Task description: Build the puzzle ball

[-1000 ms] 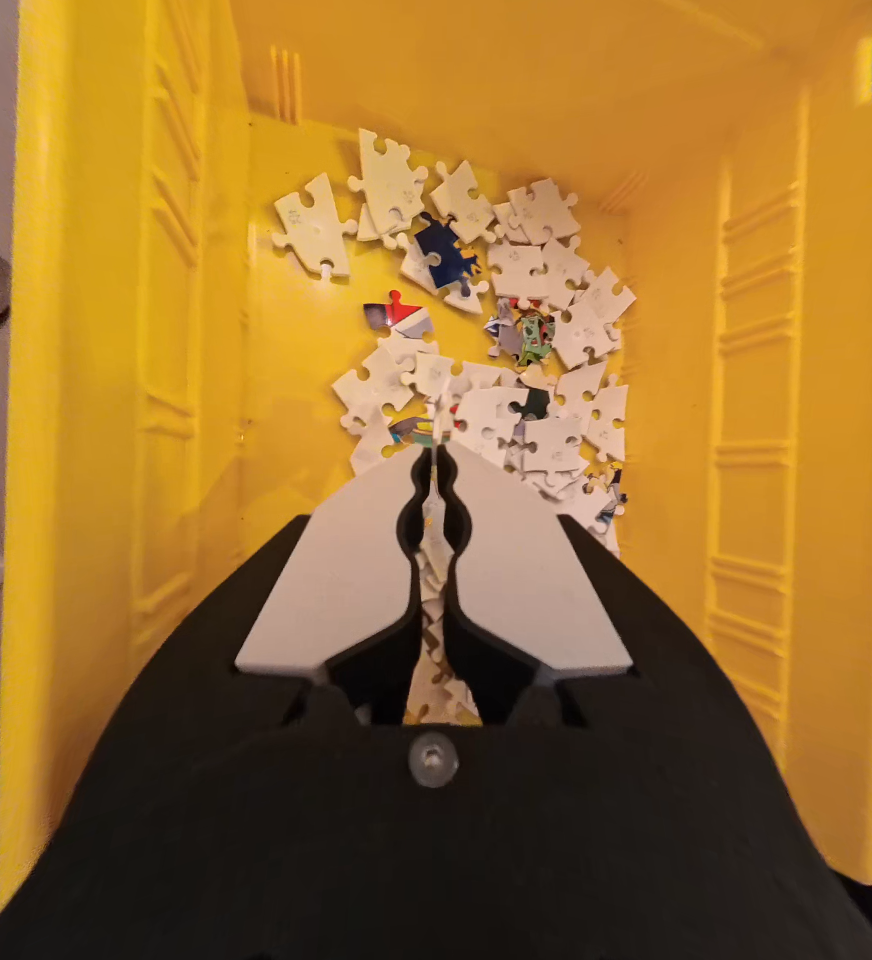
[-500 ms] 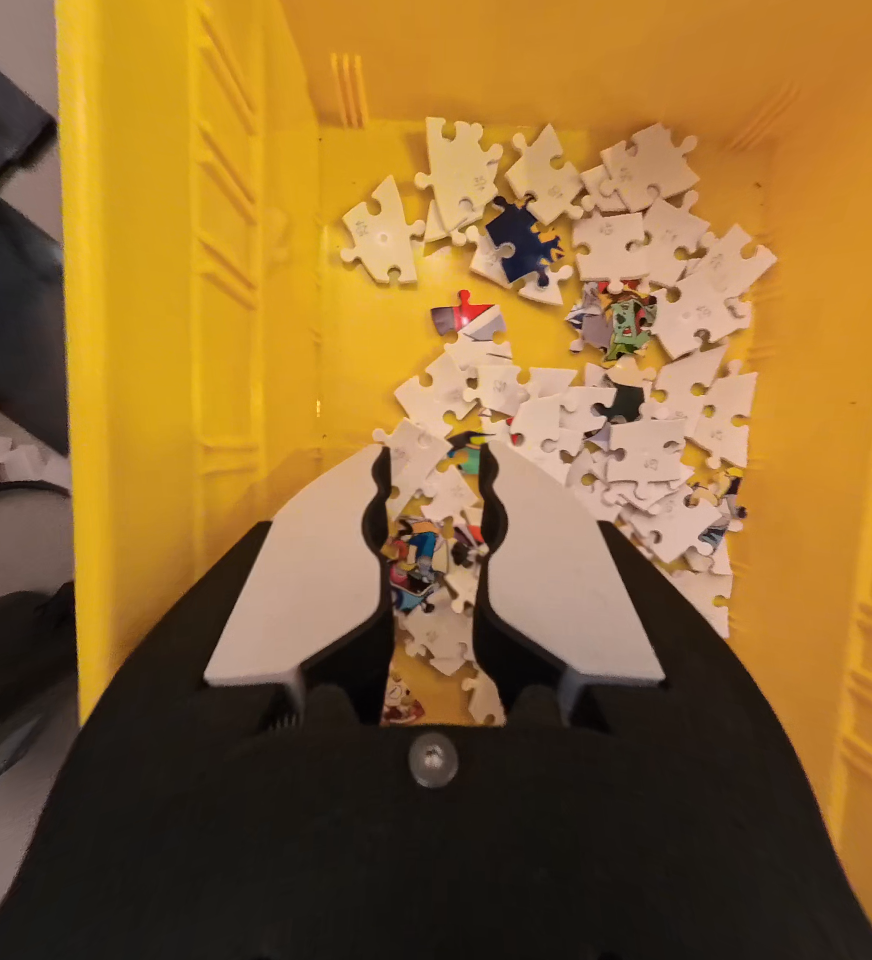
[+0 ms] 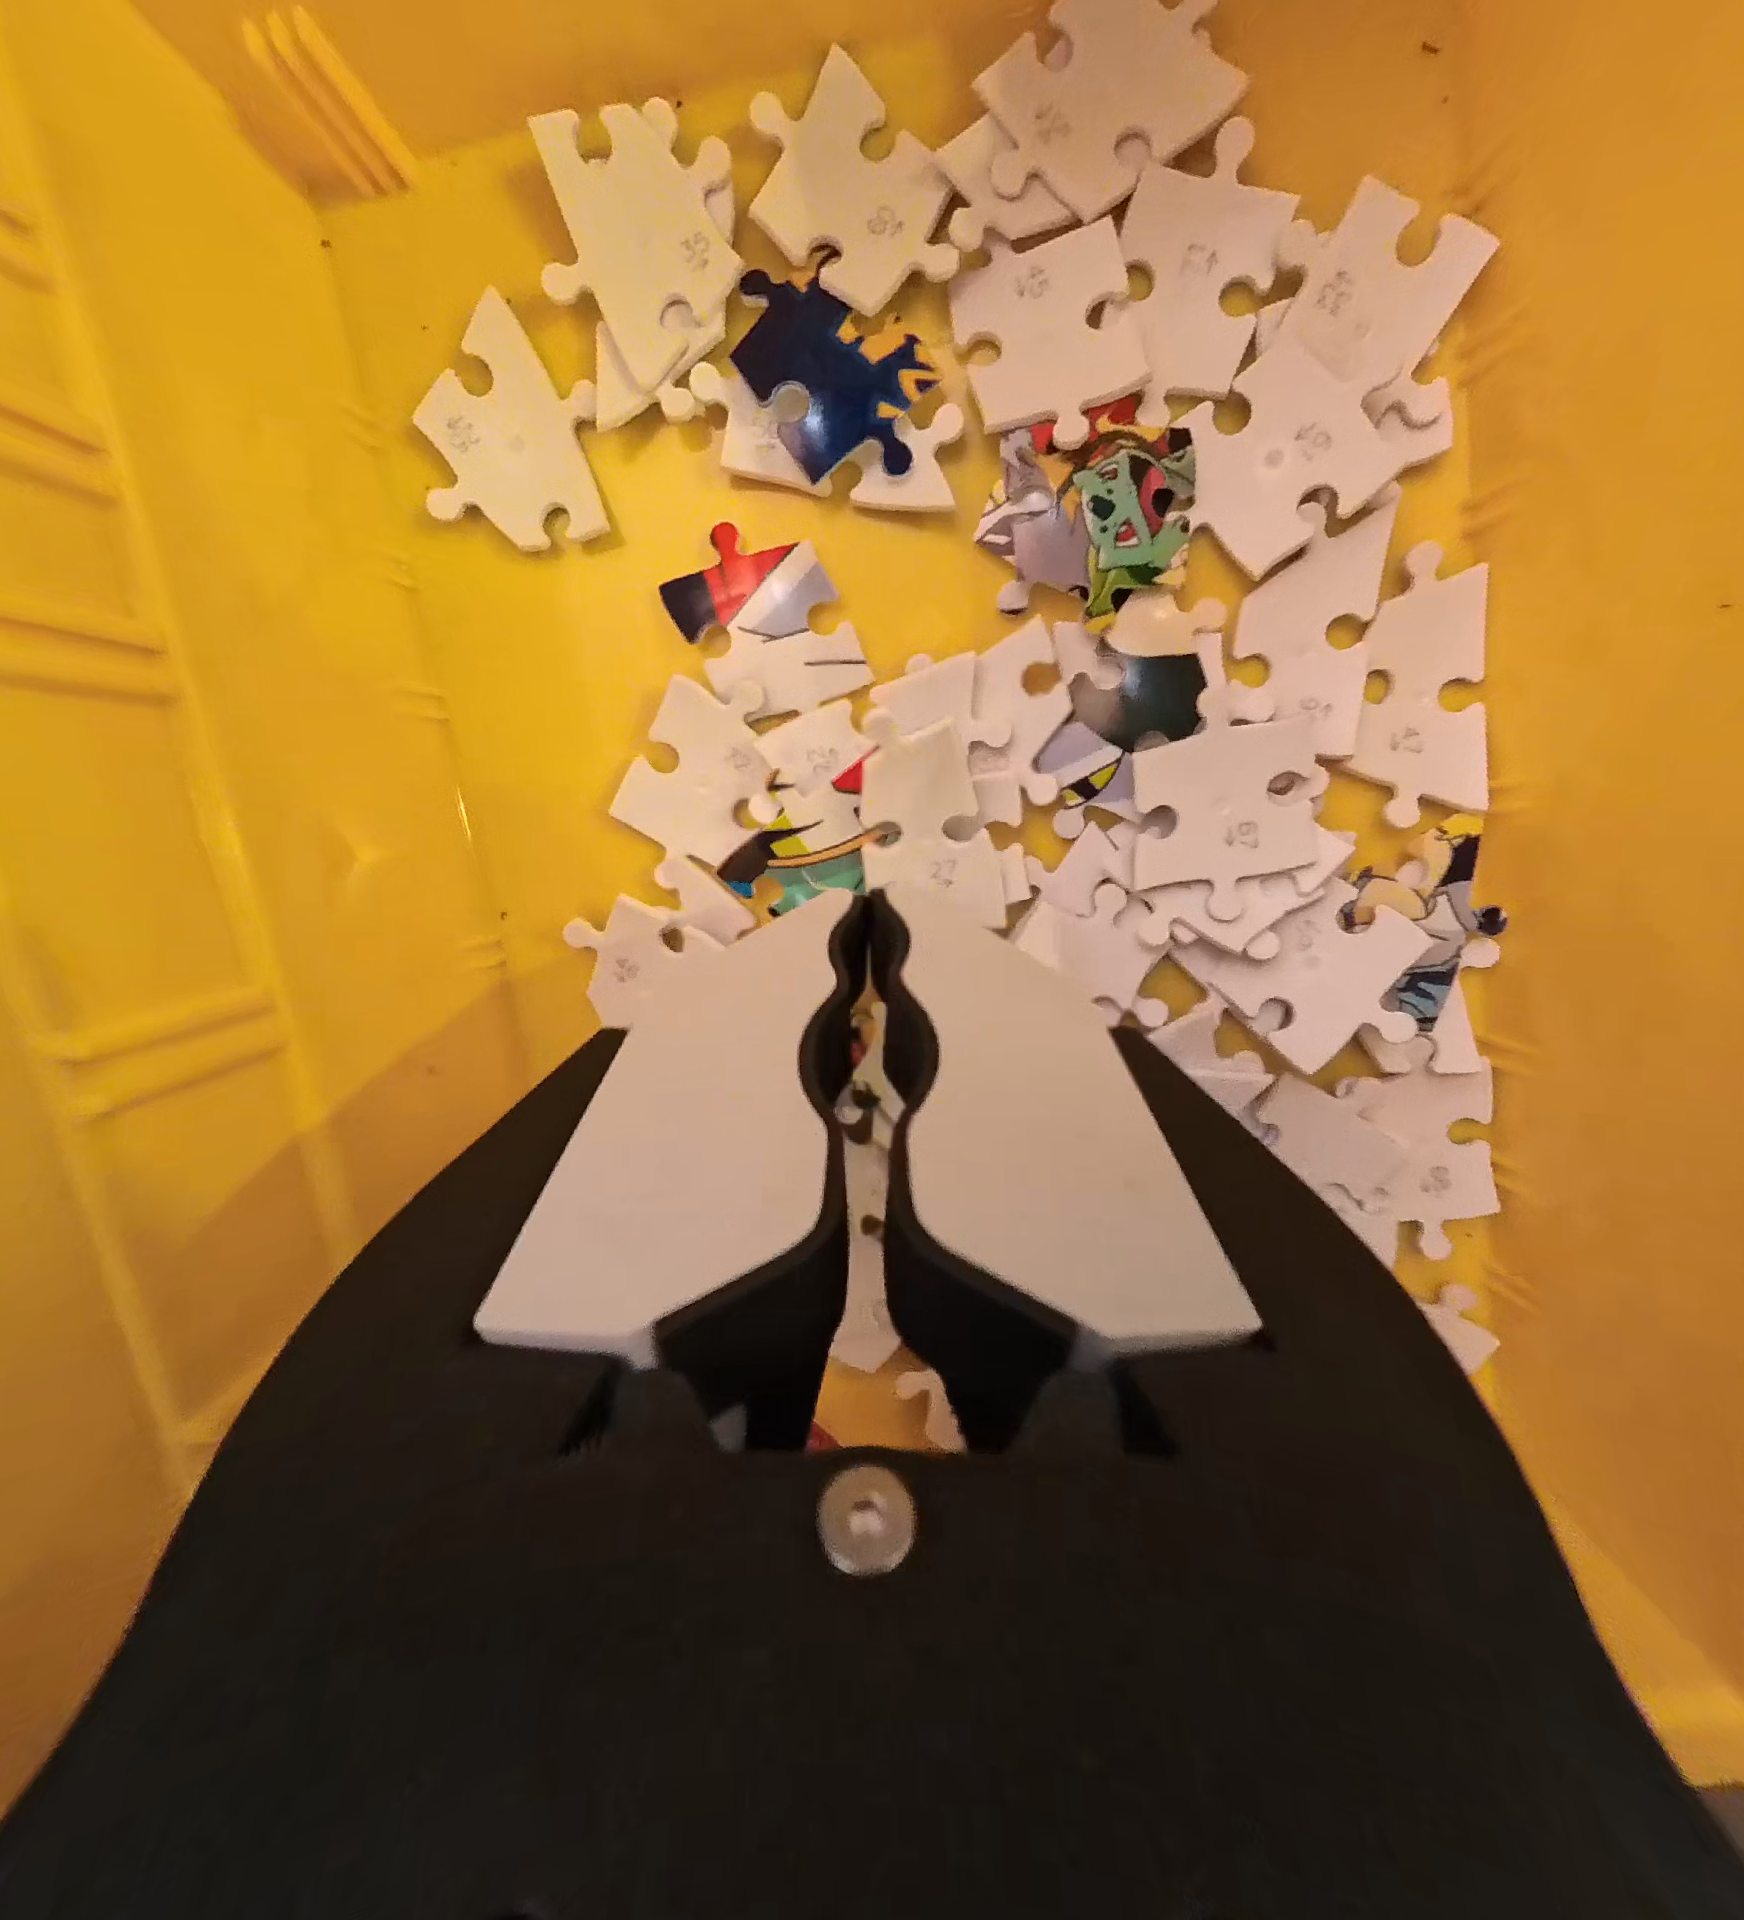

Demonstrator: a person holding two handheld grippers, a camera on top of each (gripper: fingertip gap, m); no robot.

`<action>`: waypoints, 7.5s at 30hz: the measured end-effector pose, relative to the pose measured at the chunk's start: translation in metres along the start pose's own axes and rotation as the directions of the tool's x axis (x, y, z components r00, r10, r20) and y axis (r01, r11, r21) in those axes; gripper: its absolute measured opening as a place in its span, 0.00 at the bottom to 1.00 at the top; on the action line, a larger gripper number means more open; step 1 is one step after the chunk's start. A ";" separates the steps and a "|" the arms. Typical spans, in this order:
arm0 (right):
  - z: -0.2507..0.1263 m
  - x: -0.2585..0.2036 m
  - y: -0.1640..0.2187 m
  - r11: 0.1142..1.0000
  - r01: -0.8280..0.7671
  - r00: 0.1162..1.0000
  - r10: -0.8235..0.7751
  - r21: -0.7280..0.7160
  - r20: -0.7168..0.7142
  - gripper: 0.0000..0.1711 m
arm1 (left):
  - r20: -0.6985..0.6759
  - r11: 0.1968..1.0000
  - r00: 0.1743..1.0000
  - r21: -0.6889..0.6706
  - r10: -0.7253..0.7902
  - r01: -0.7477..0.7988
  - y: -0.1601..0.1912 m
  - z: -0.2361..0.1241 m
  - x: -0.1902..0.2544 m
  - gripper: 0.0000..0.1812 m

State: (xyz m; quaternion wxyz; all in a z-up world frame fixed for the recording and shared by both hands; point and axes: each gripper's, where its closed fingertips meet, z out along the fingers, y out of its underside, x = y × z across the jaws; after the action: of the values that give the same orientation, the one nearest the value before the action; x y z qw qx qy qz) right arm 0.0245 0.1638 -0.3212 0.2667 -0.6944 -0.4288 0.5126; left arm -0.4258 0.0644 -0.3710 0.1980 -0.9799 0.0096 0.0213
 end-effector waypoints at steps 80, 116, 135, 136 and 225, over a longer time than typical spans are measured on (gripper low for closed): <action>0.001 0.001 0.001 1.000 -0.007 1.000 0.007 -0.011 -0.005 0.00 | -0.171 0.989 0.977 0.057 -0.125 0.136 -0.008 -0.015 -0.007 0.12; 0.001 0.002 0.002 1.000 -0.007 1.000 0.006 -0.015 -0.007 0.00 | -0.036 0.990 0.995 0.104 -0.095 0.099 0.005 -0.040 -0.024 0.01; 0.002 0.003 0.003 1.000 -0.011 1.000 0.010 -0.021 -0.012 0.00 | 0.025 0.992 0.998 0.115 -0.053 0.049 -0.002 -0.030 -0.030 0.20; 0.002 0.003 0.003 1.000 -0.011 1.000 0.011 -0.023 -0.013 0.00 | 0.027 0.992 0.999 0.128 -0.018 0.015 -0.008 -0.032 -0.025 0.21; 0.007 0.012 0.009 0.995 -0.065 0.997 0.062 -0.074 -0.046 0.00 | -0.064 0.972 0.972 0.080 0.227 -0.222 -0.022 -0.002 0.013 0.19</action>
State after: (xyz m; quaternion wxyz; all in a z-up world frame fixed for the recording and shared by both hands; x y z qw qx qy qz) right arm 0.0219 0.1695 -0.3368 0.2331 -0.7283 -0.4197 0.4890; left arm -0.4117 0.0842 -0.3613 0.2291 -0.9649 0.1284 0.0076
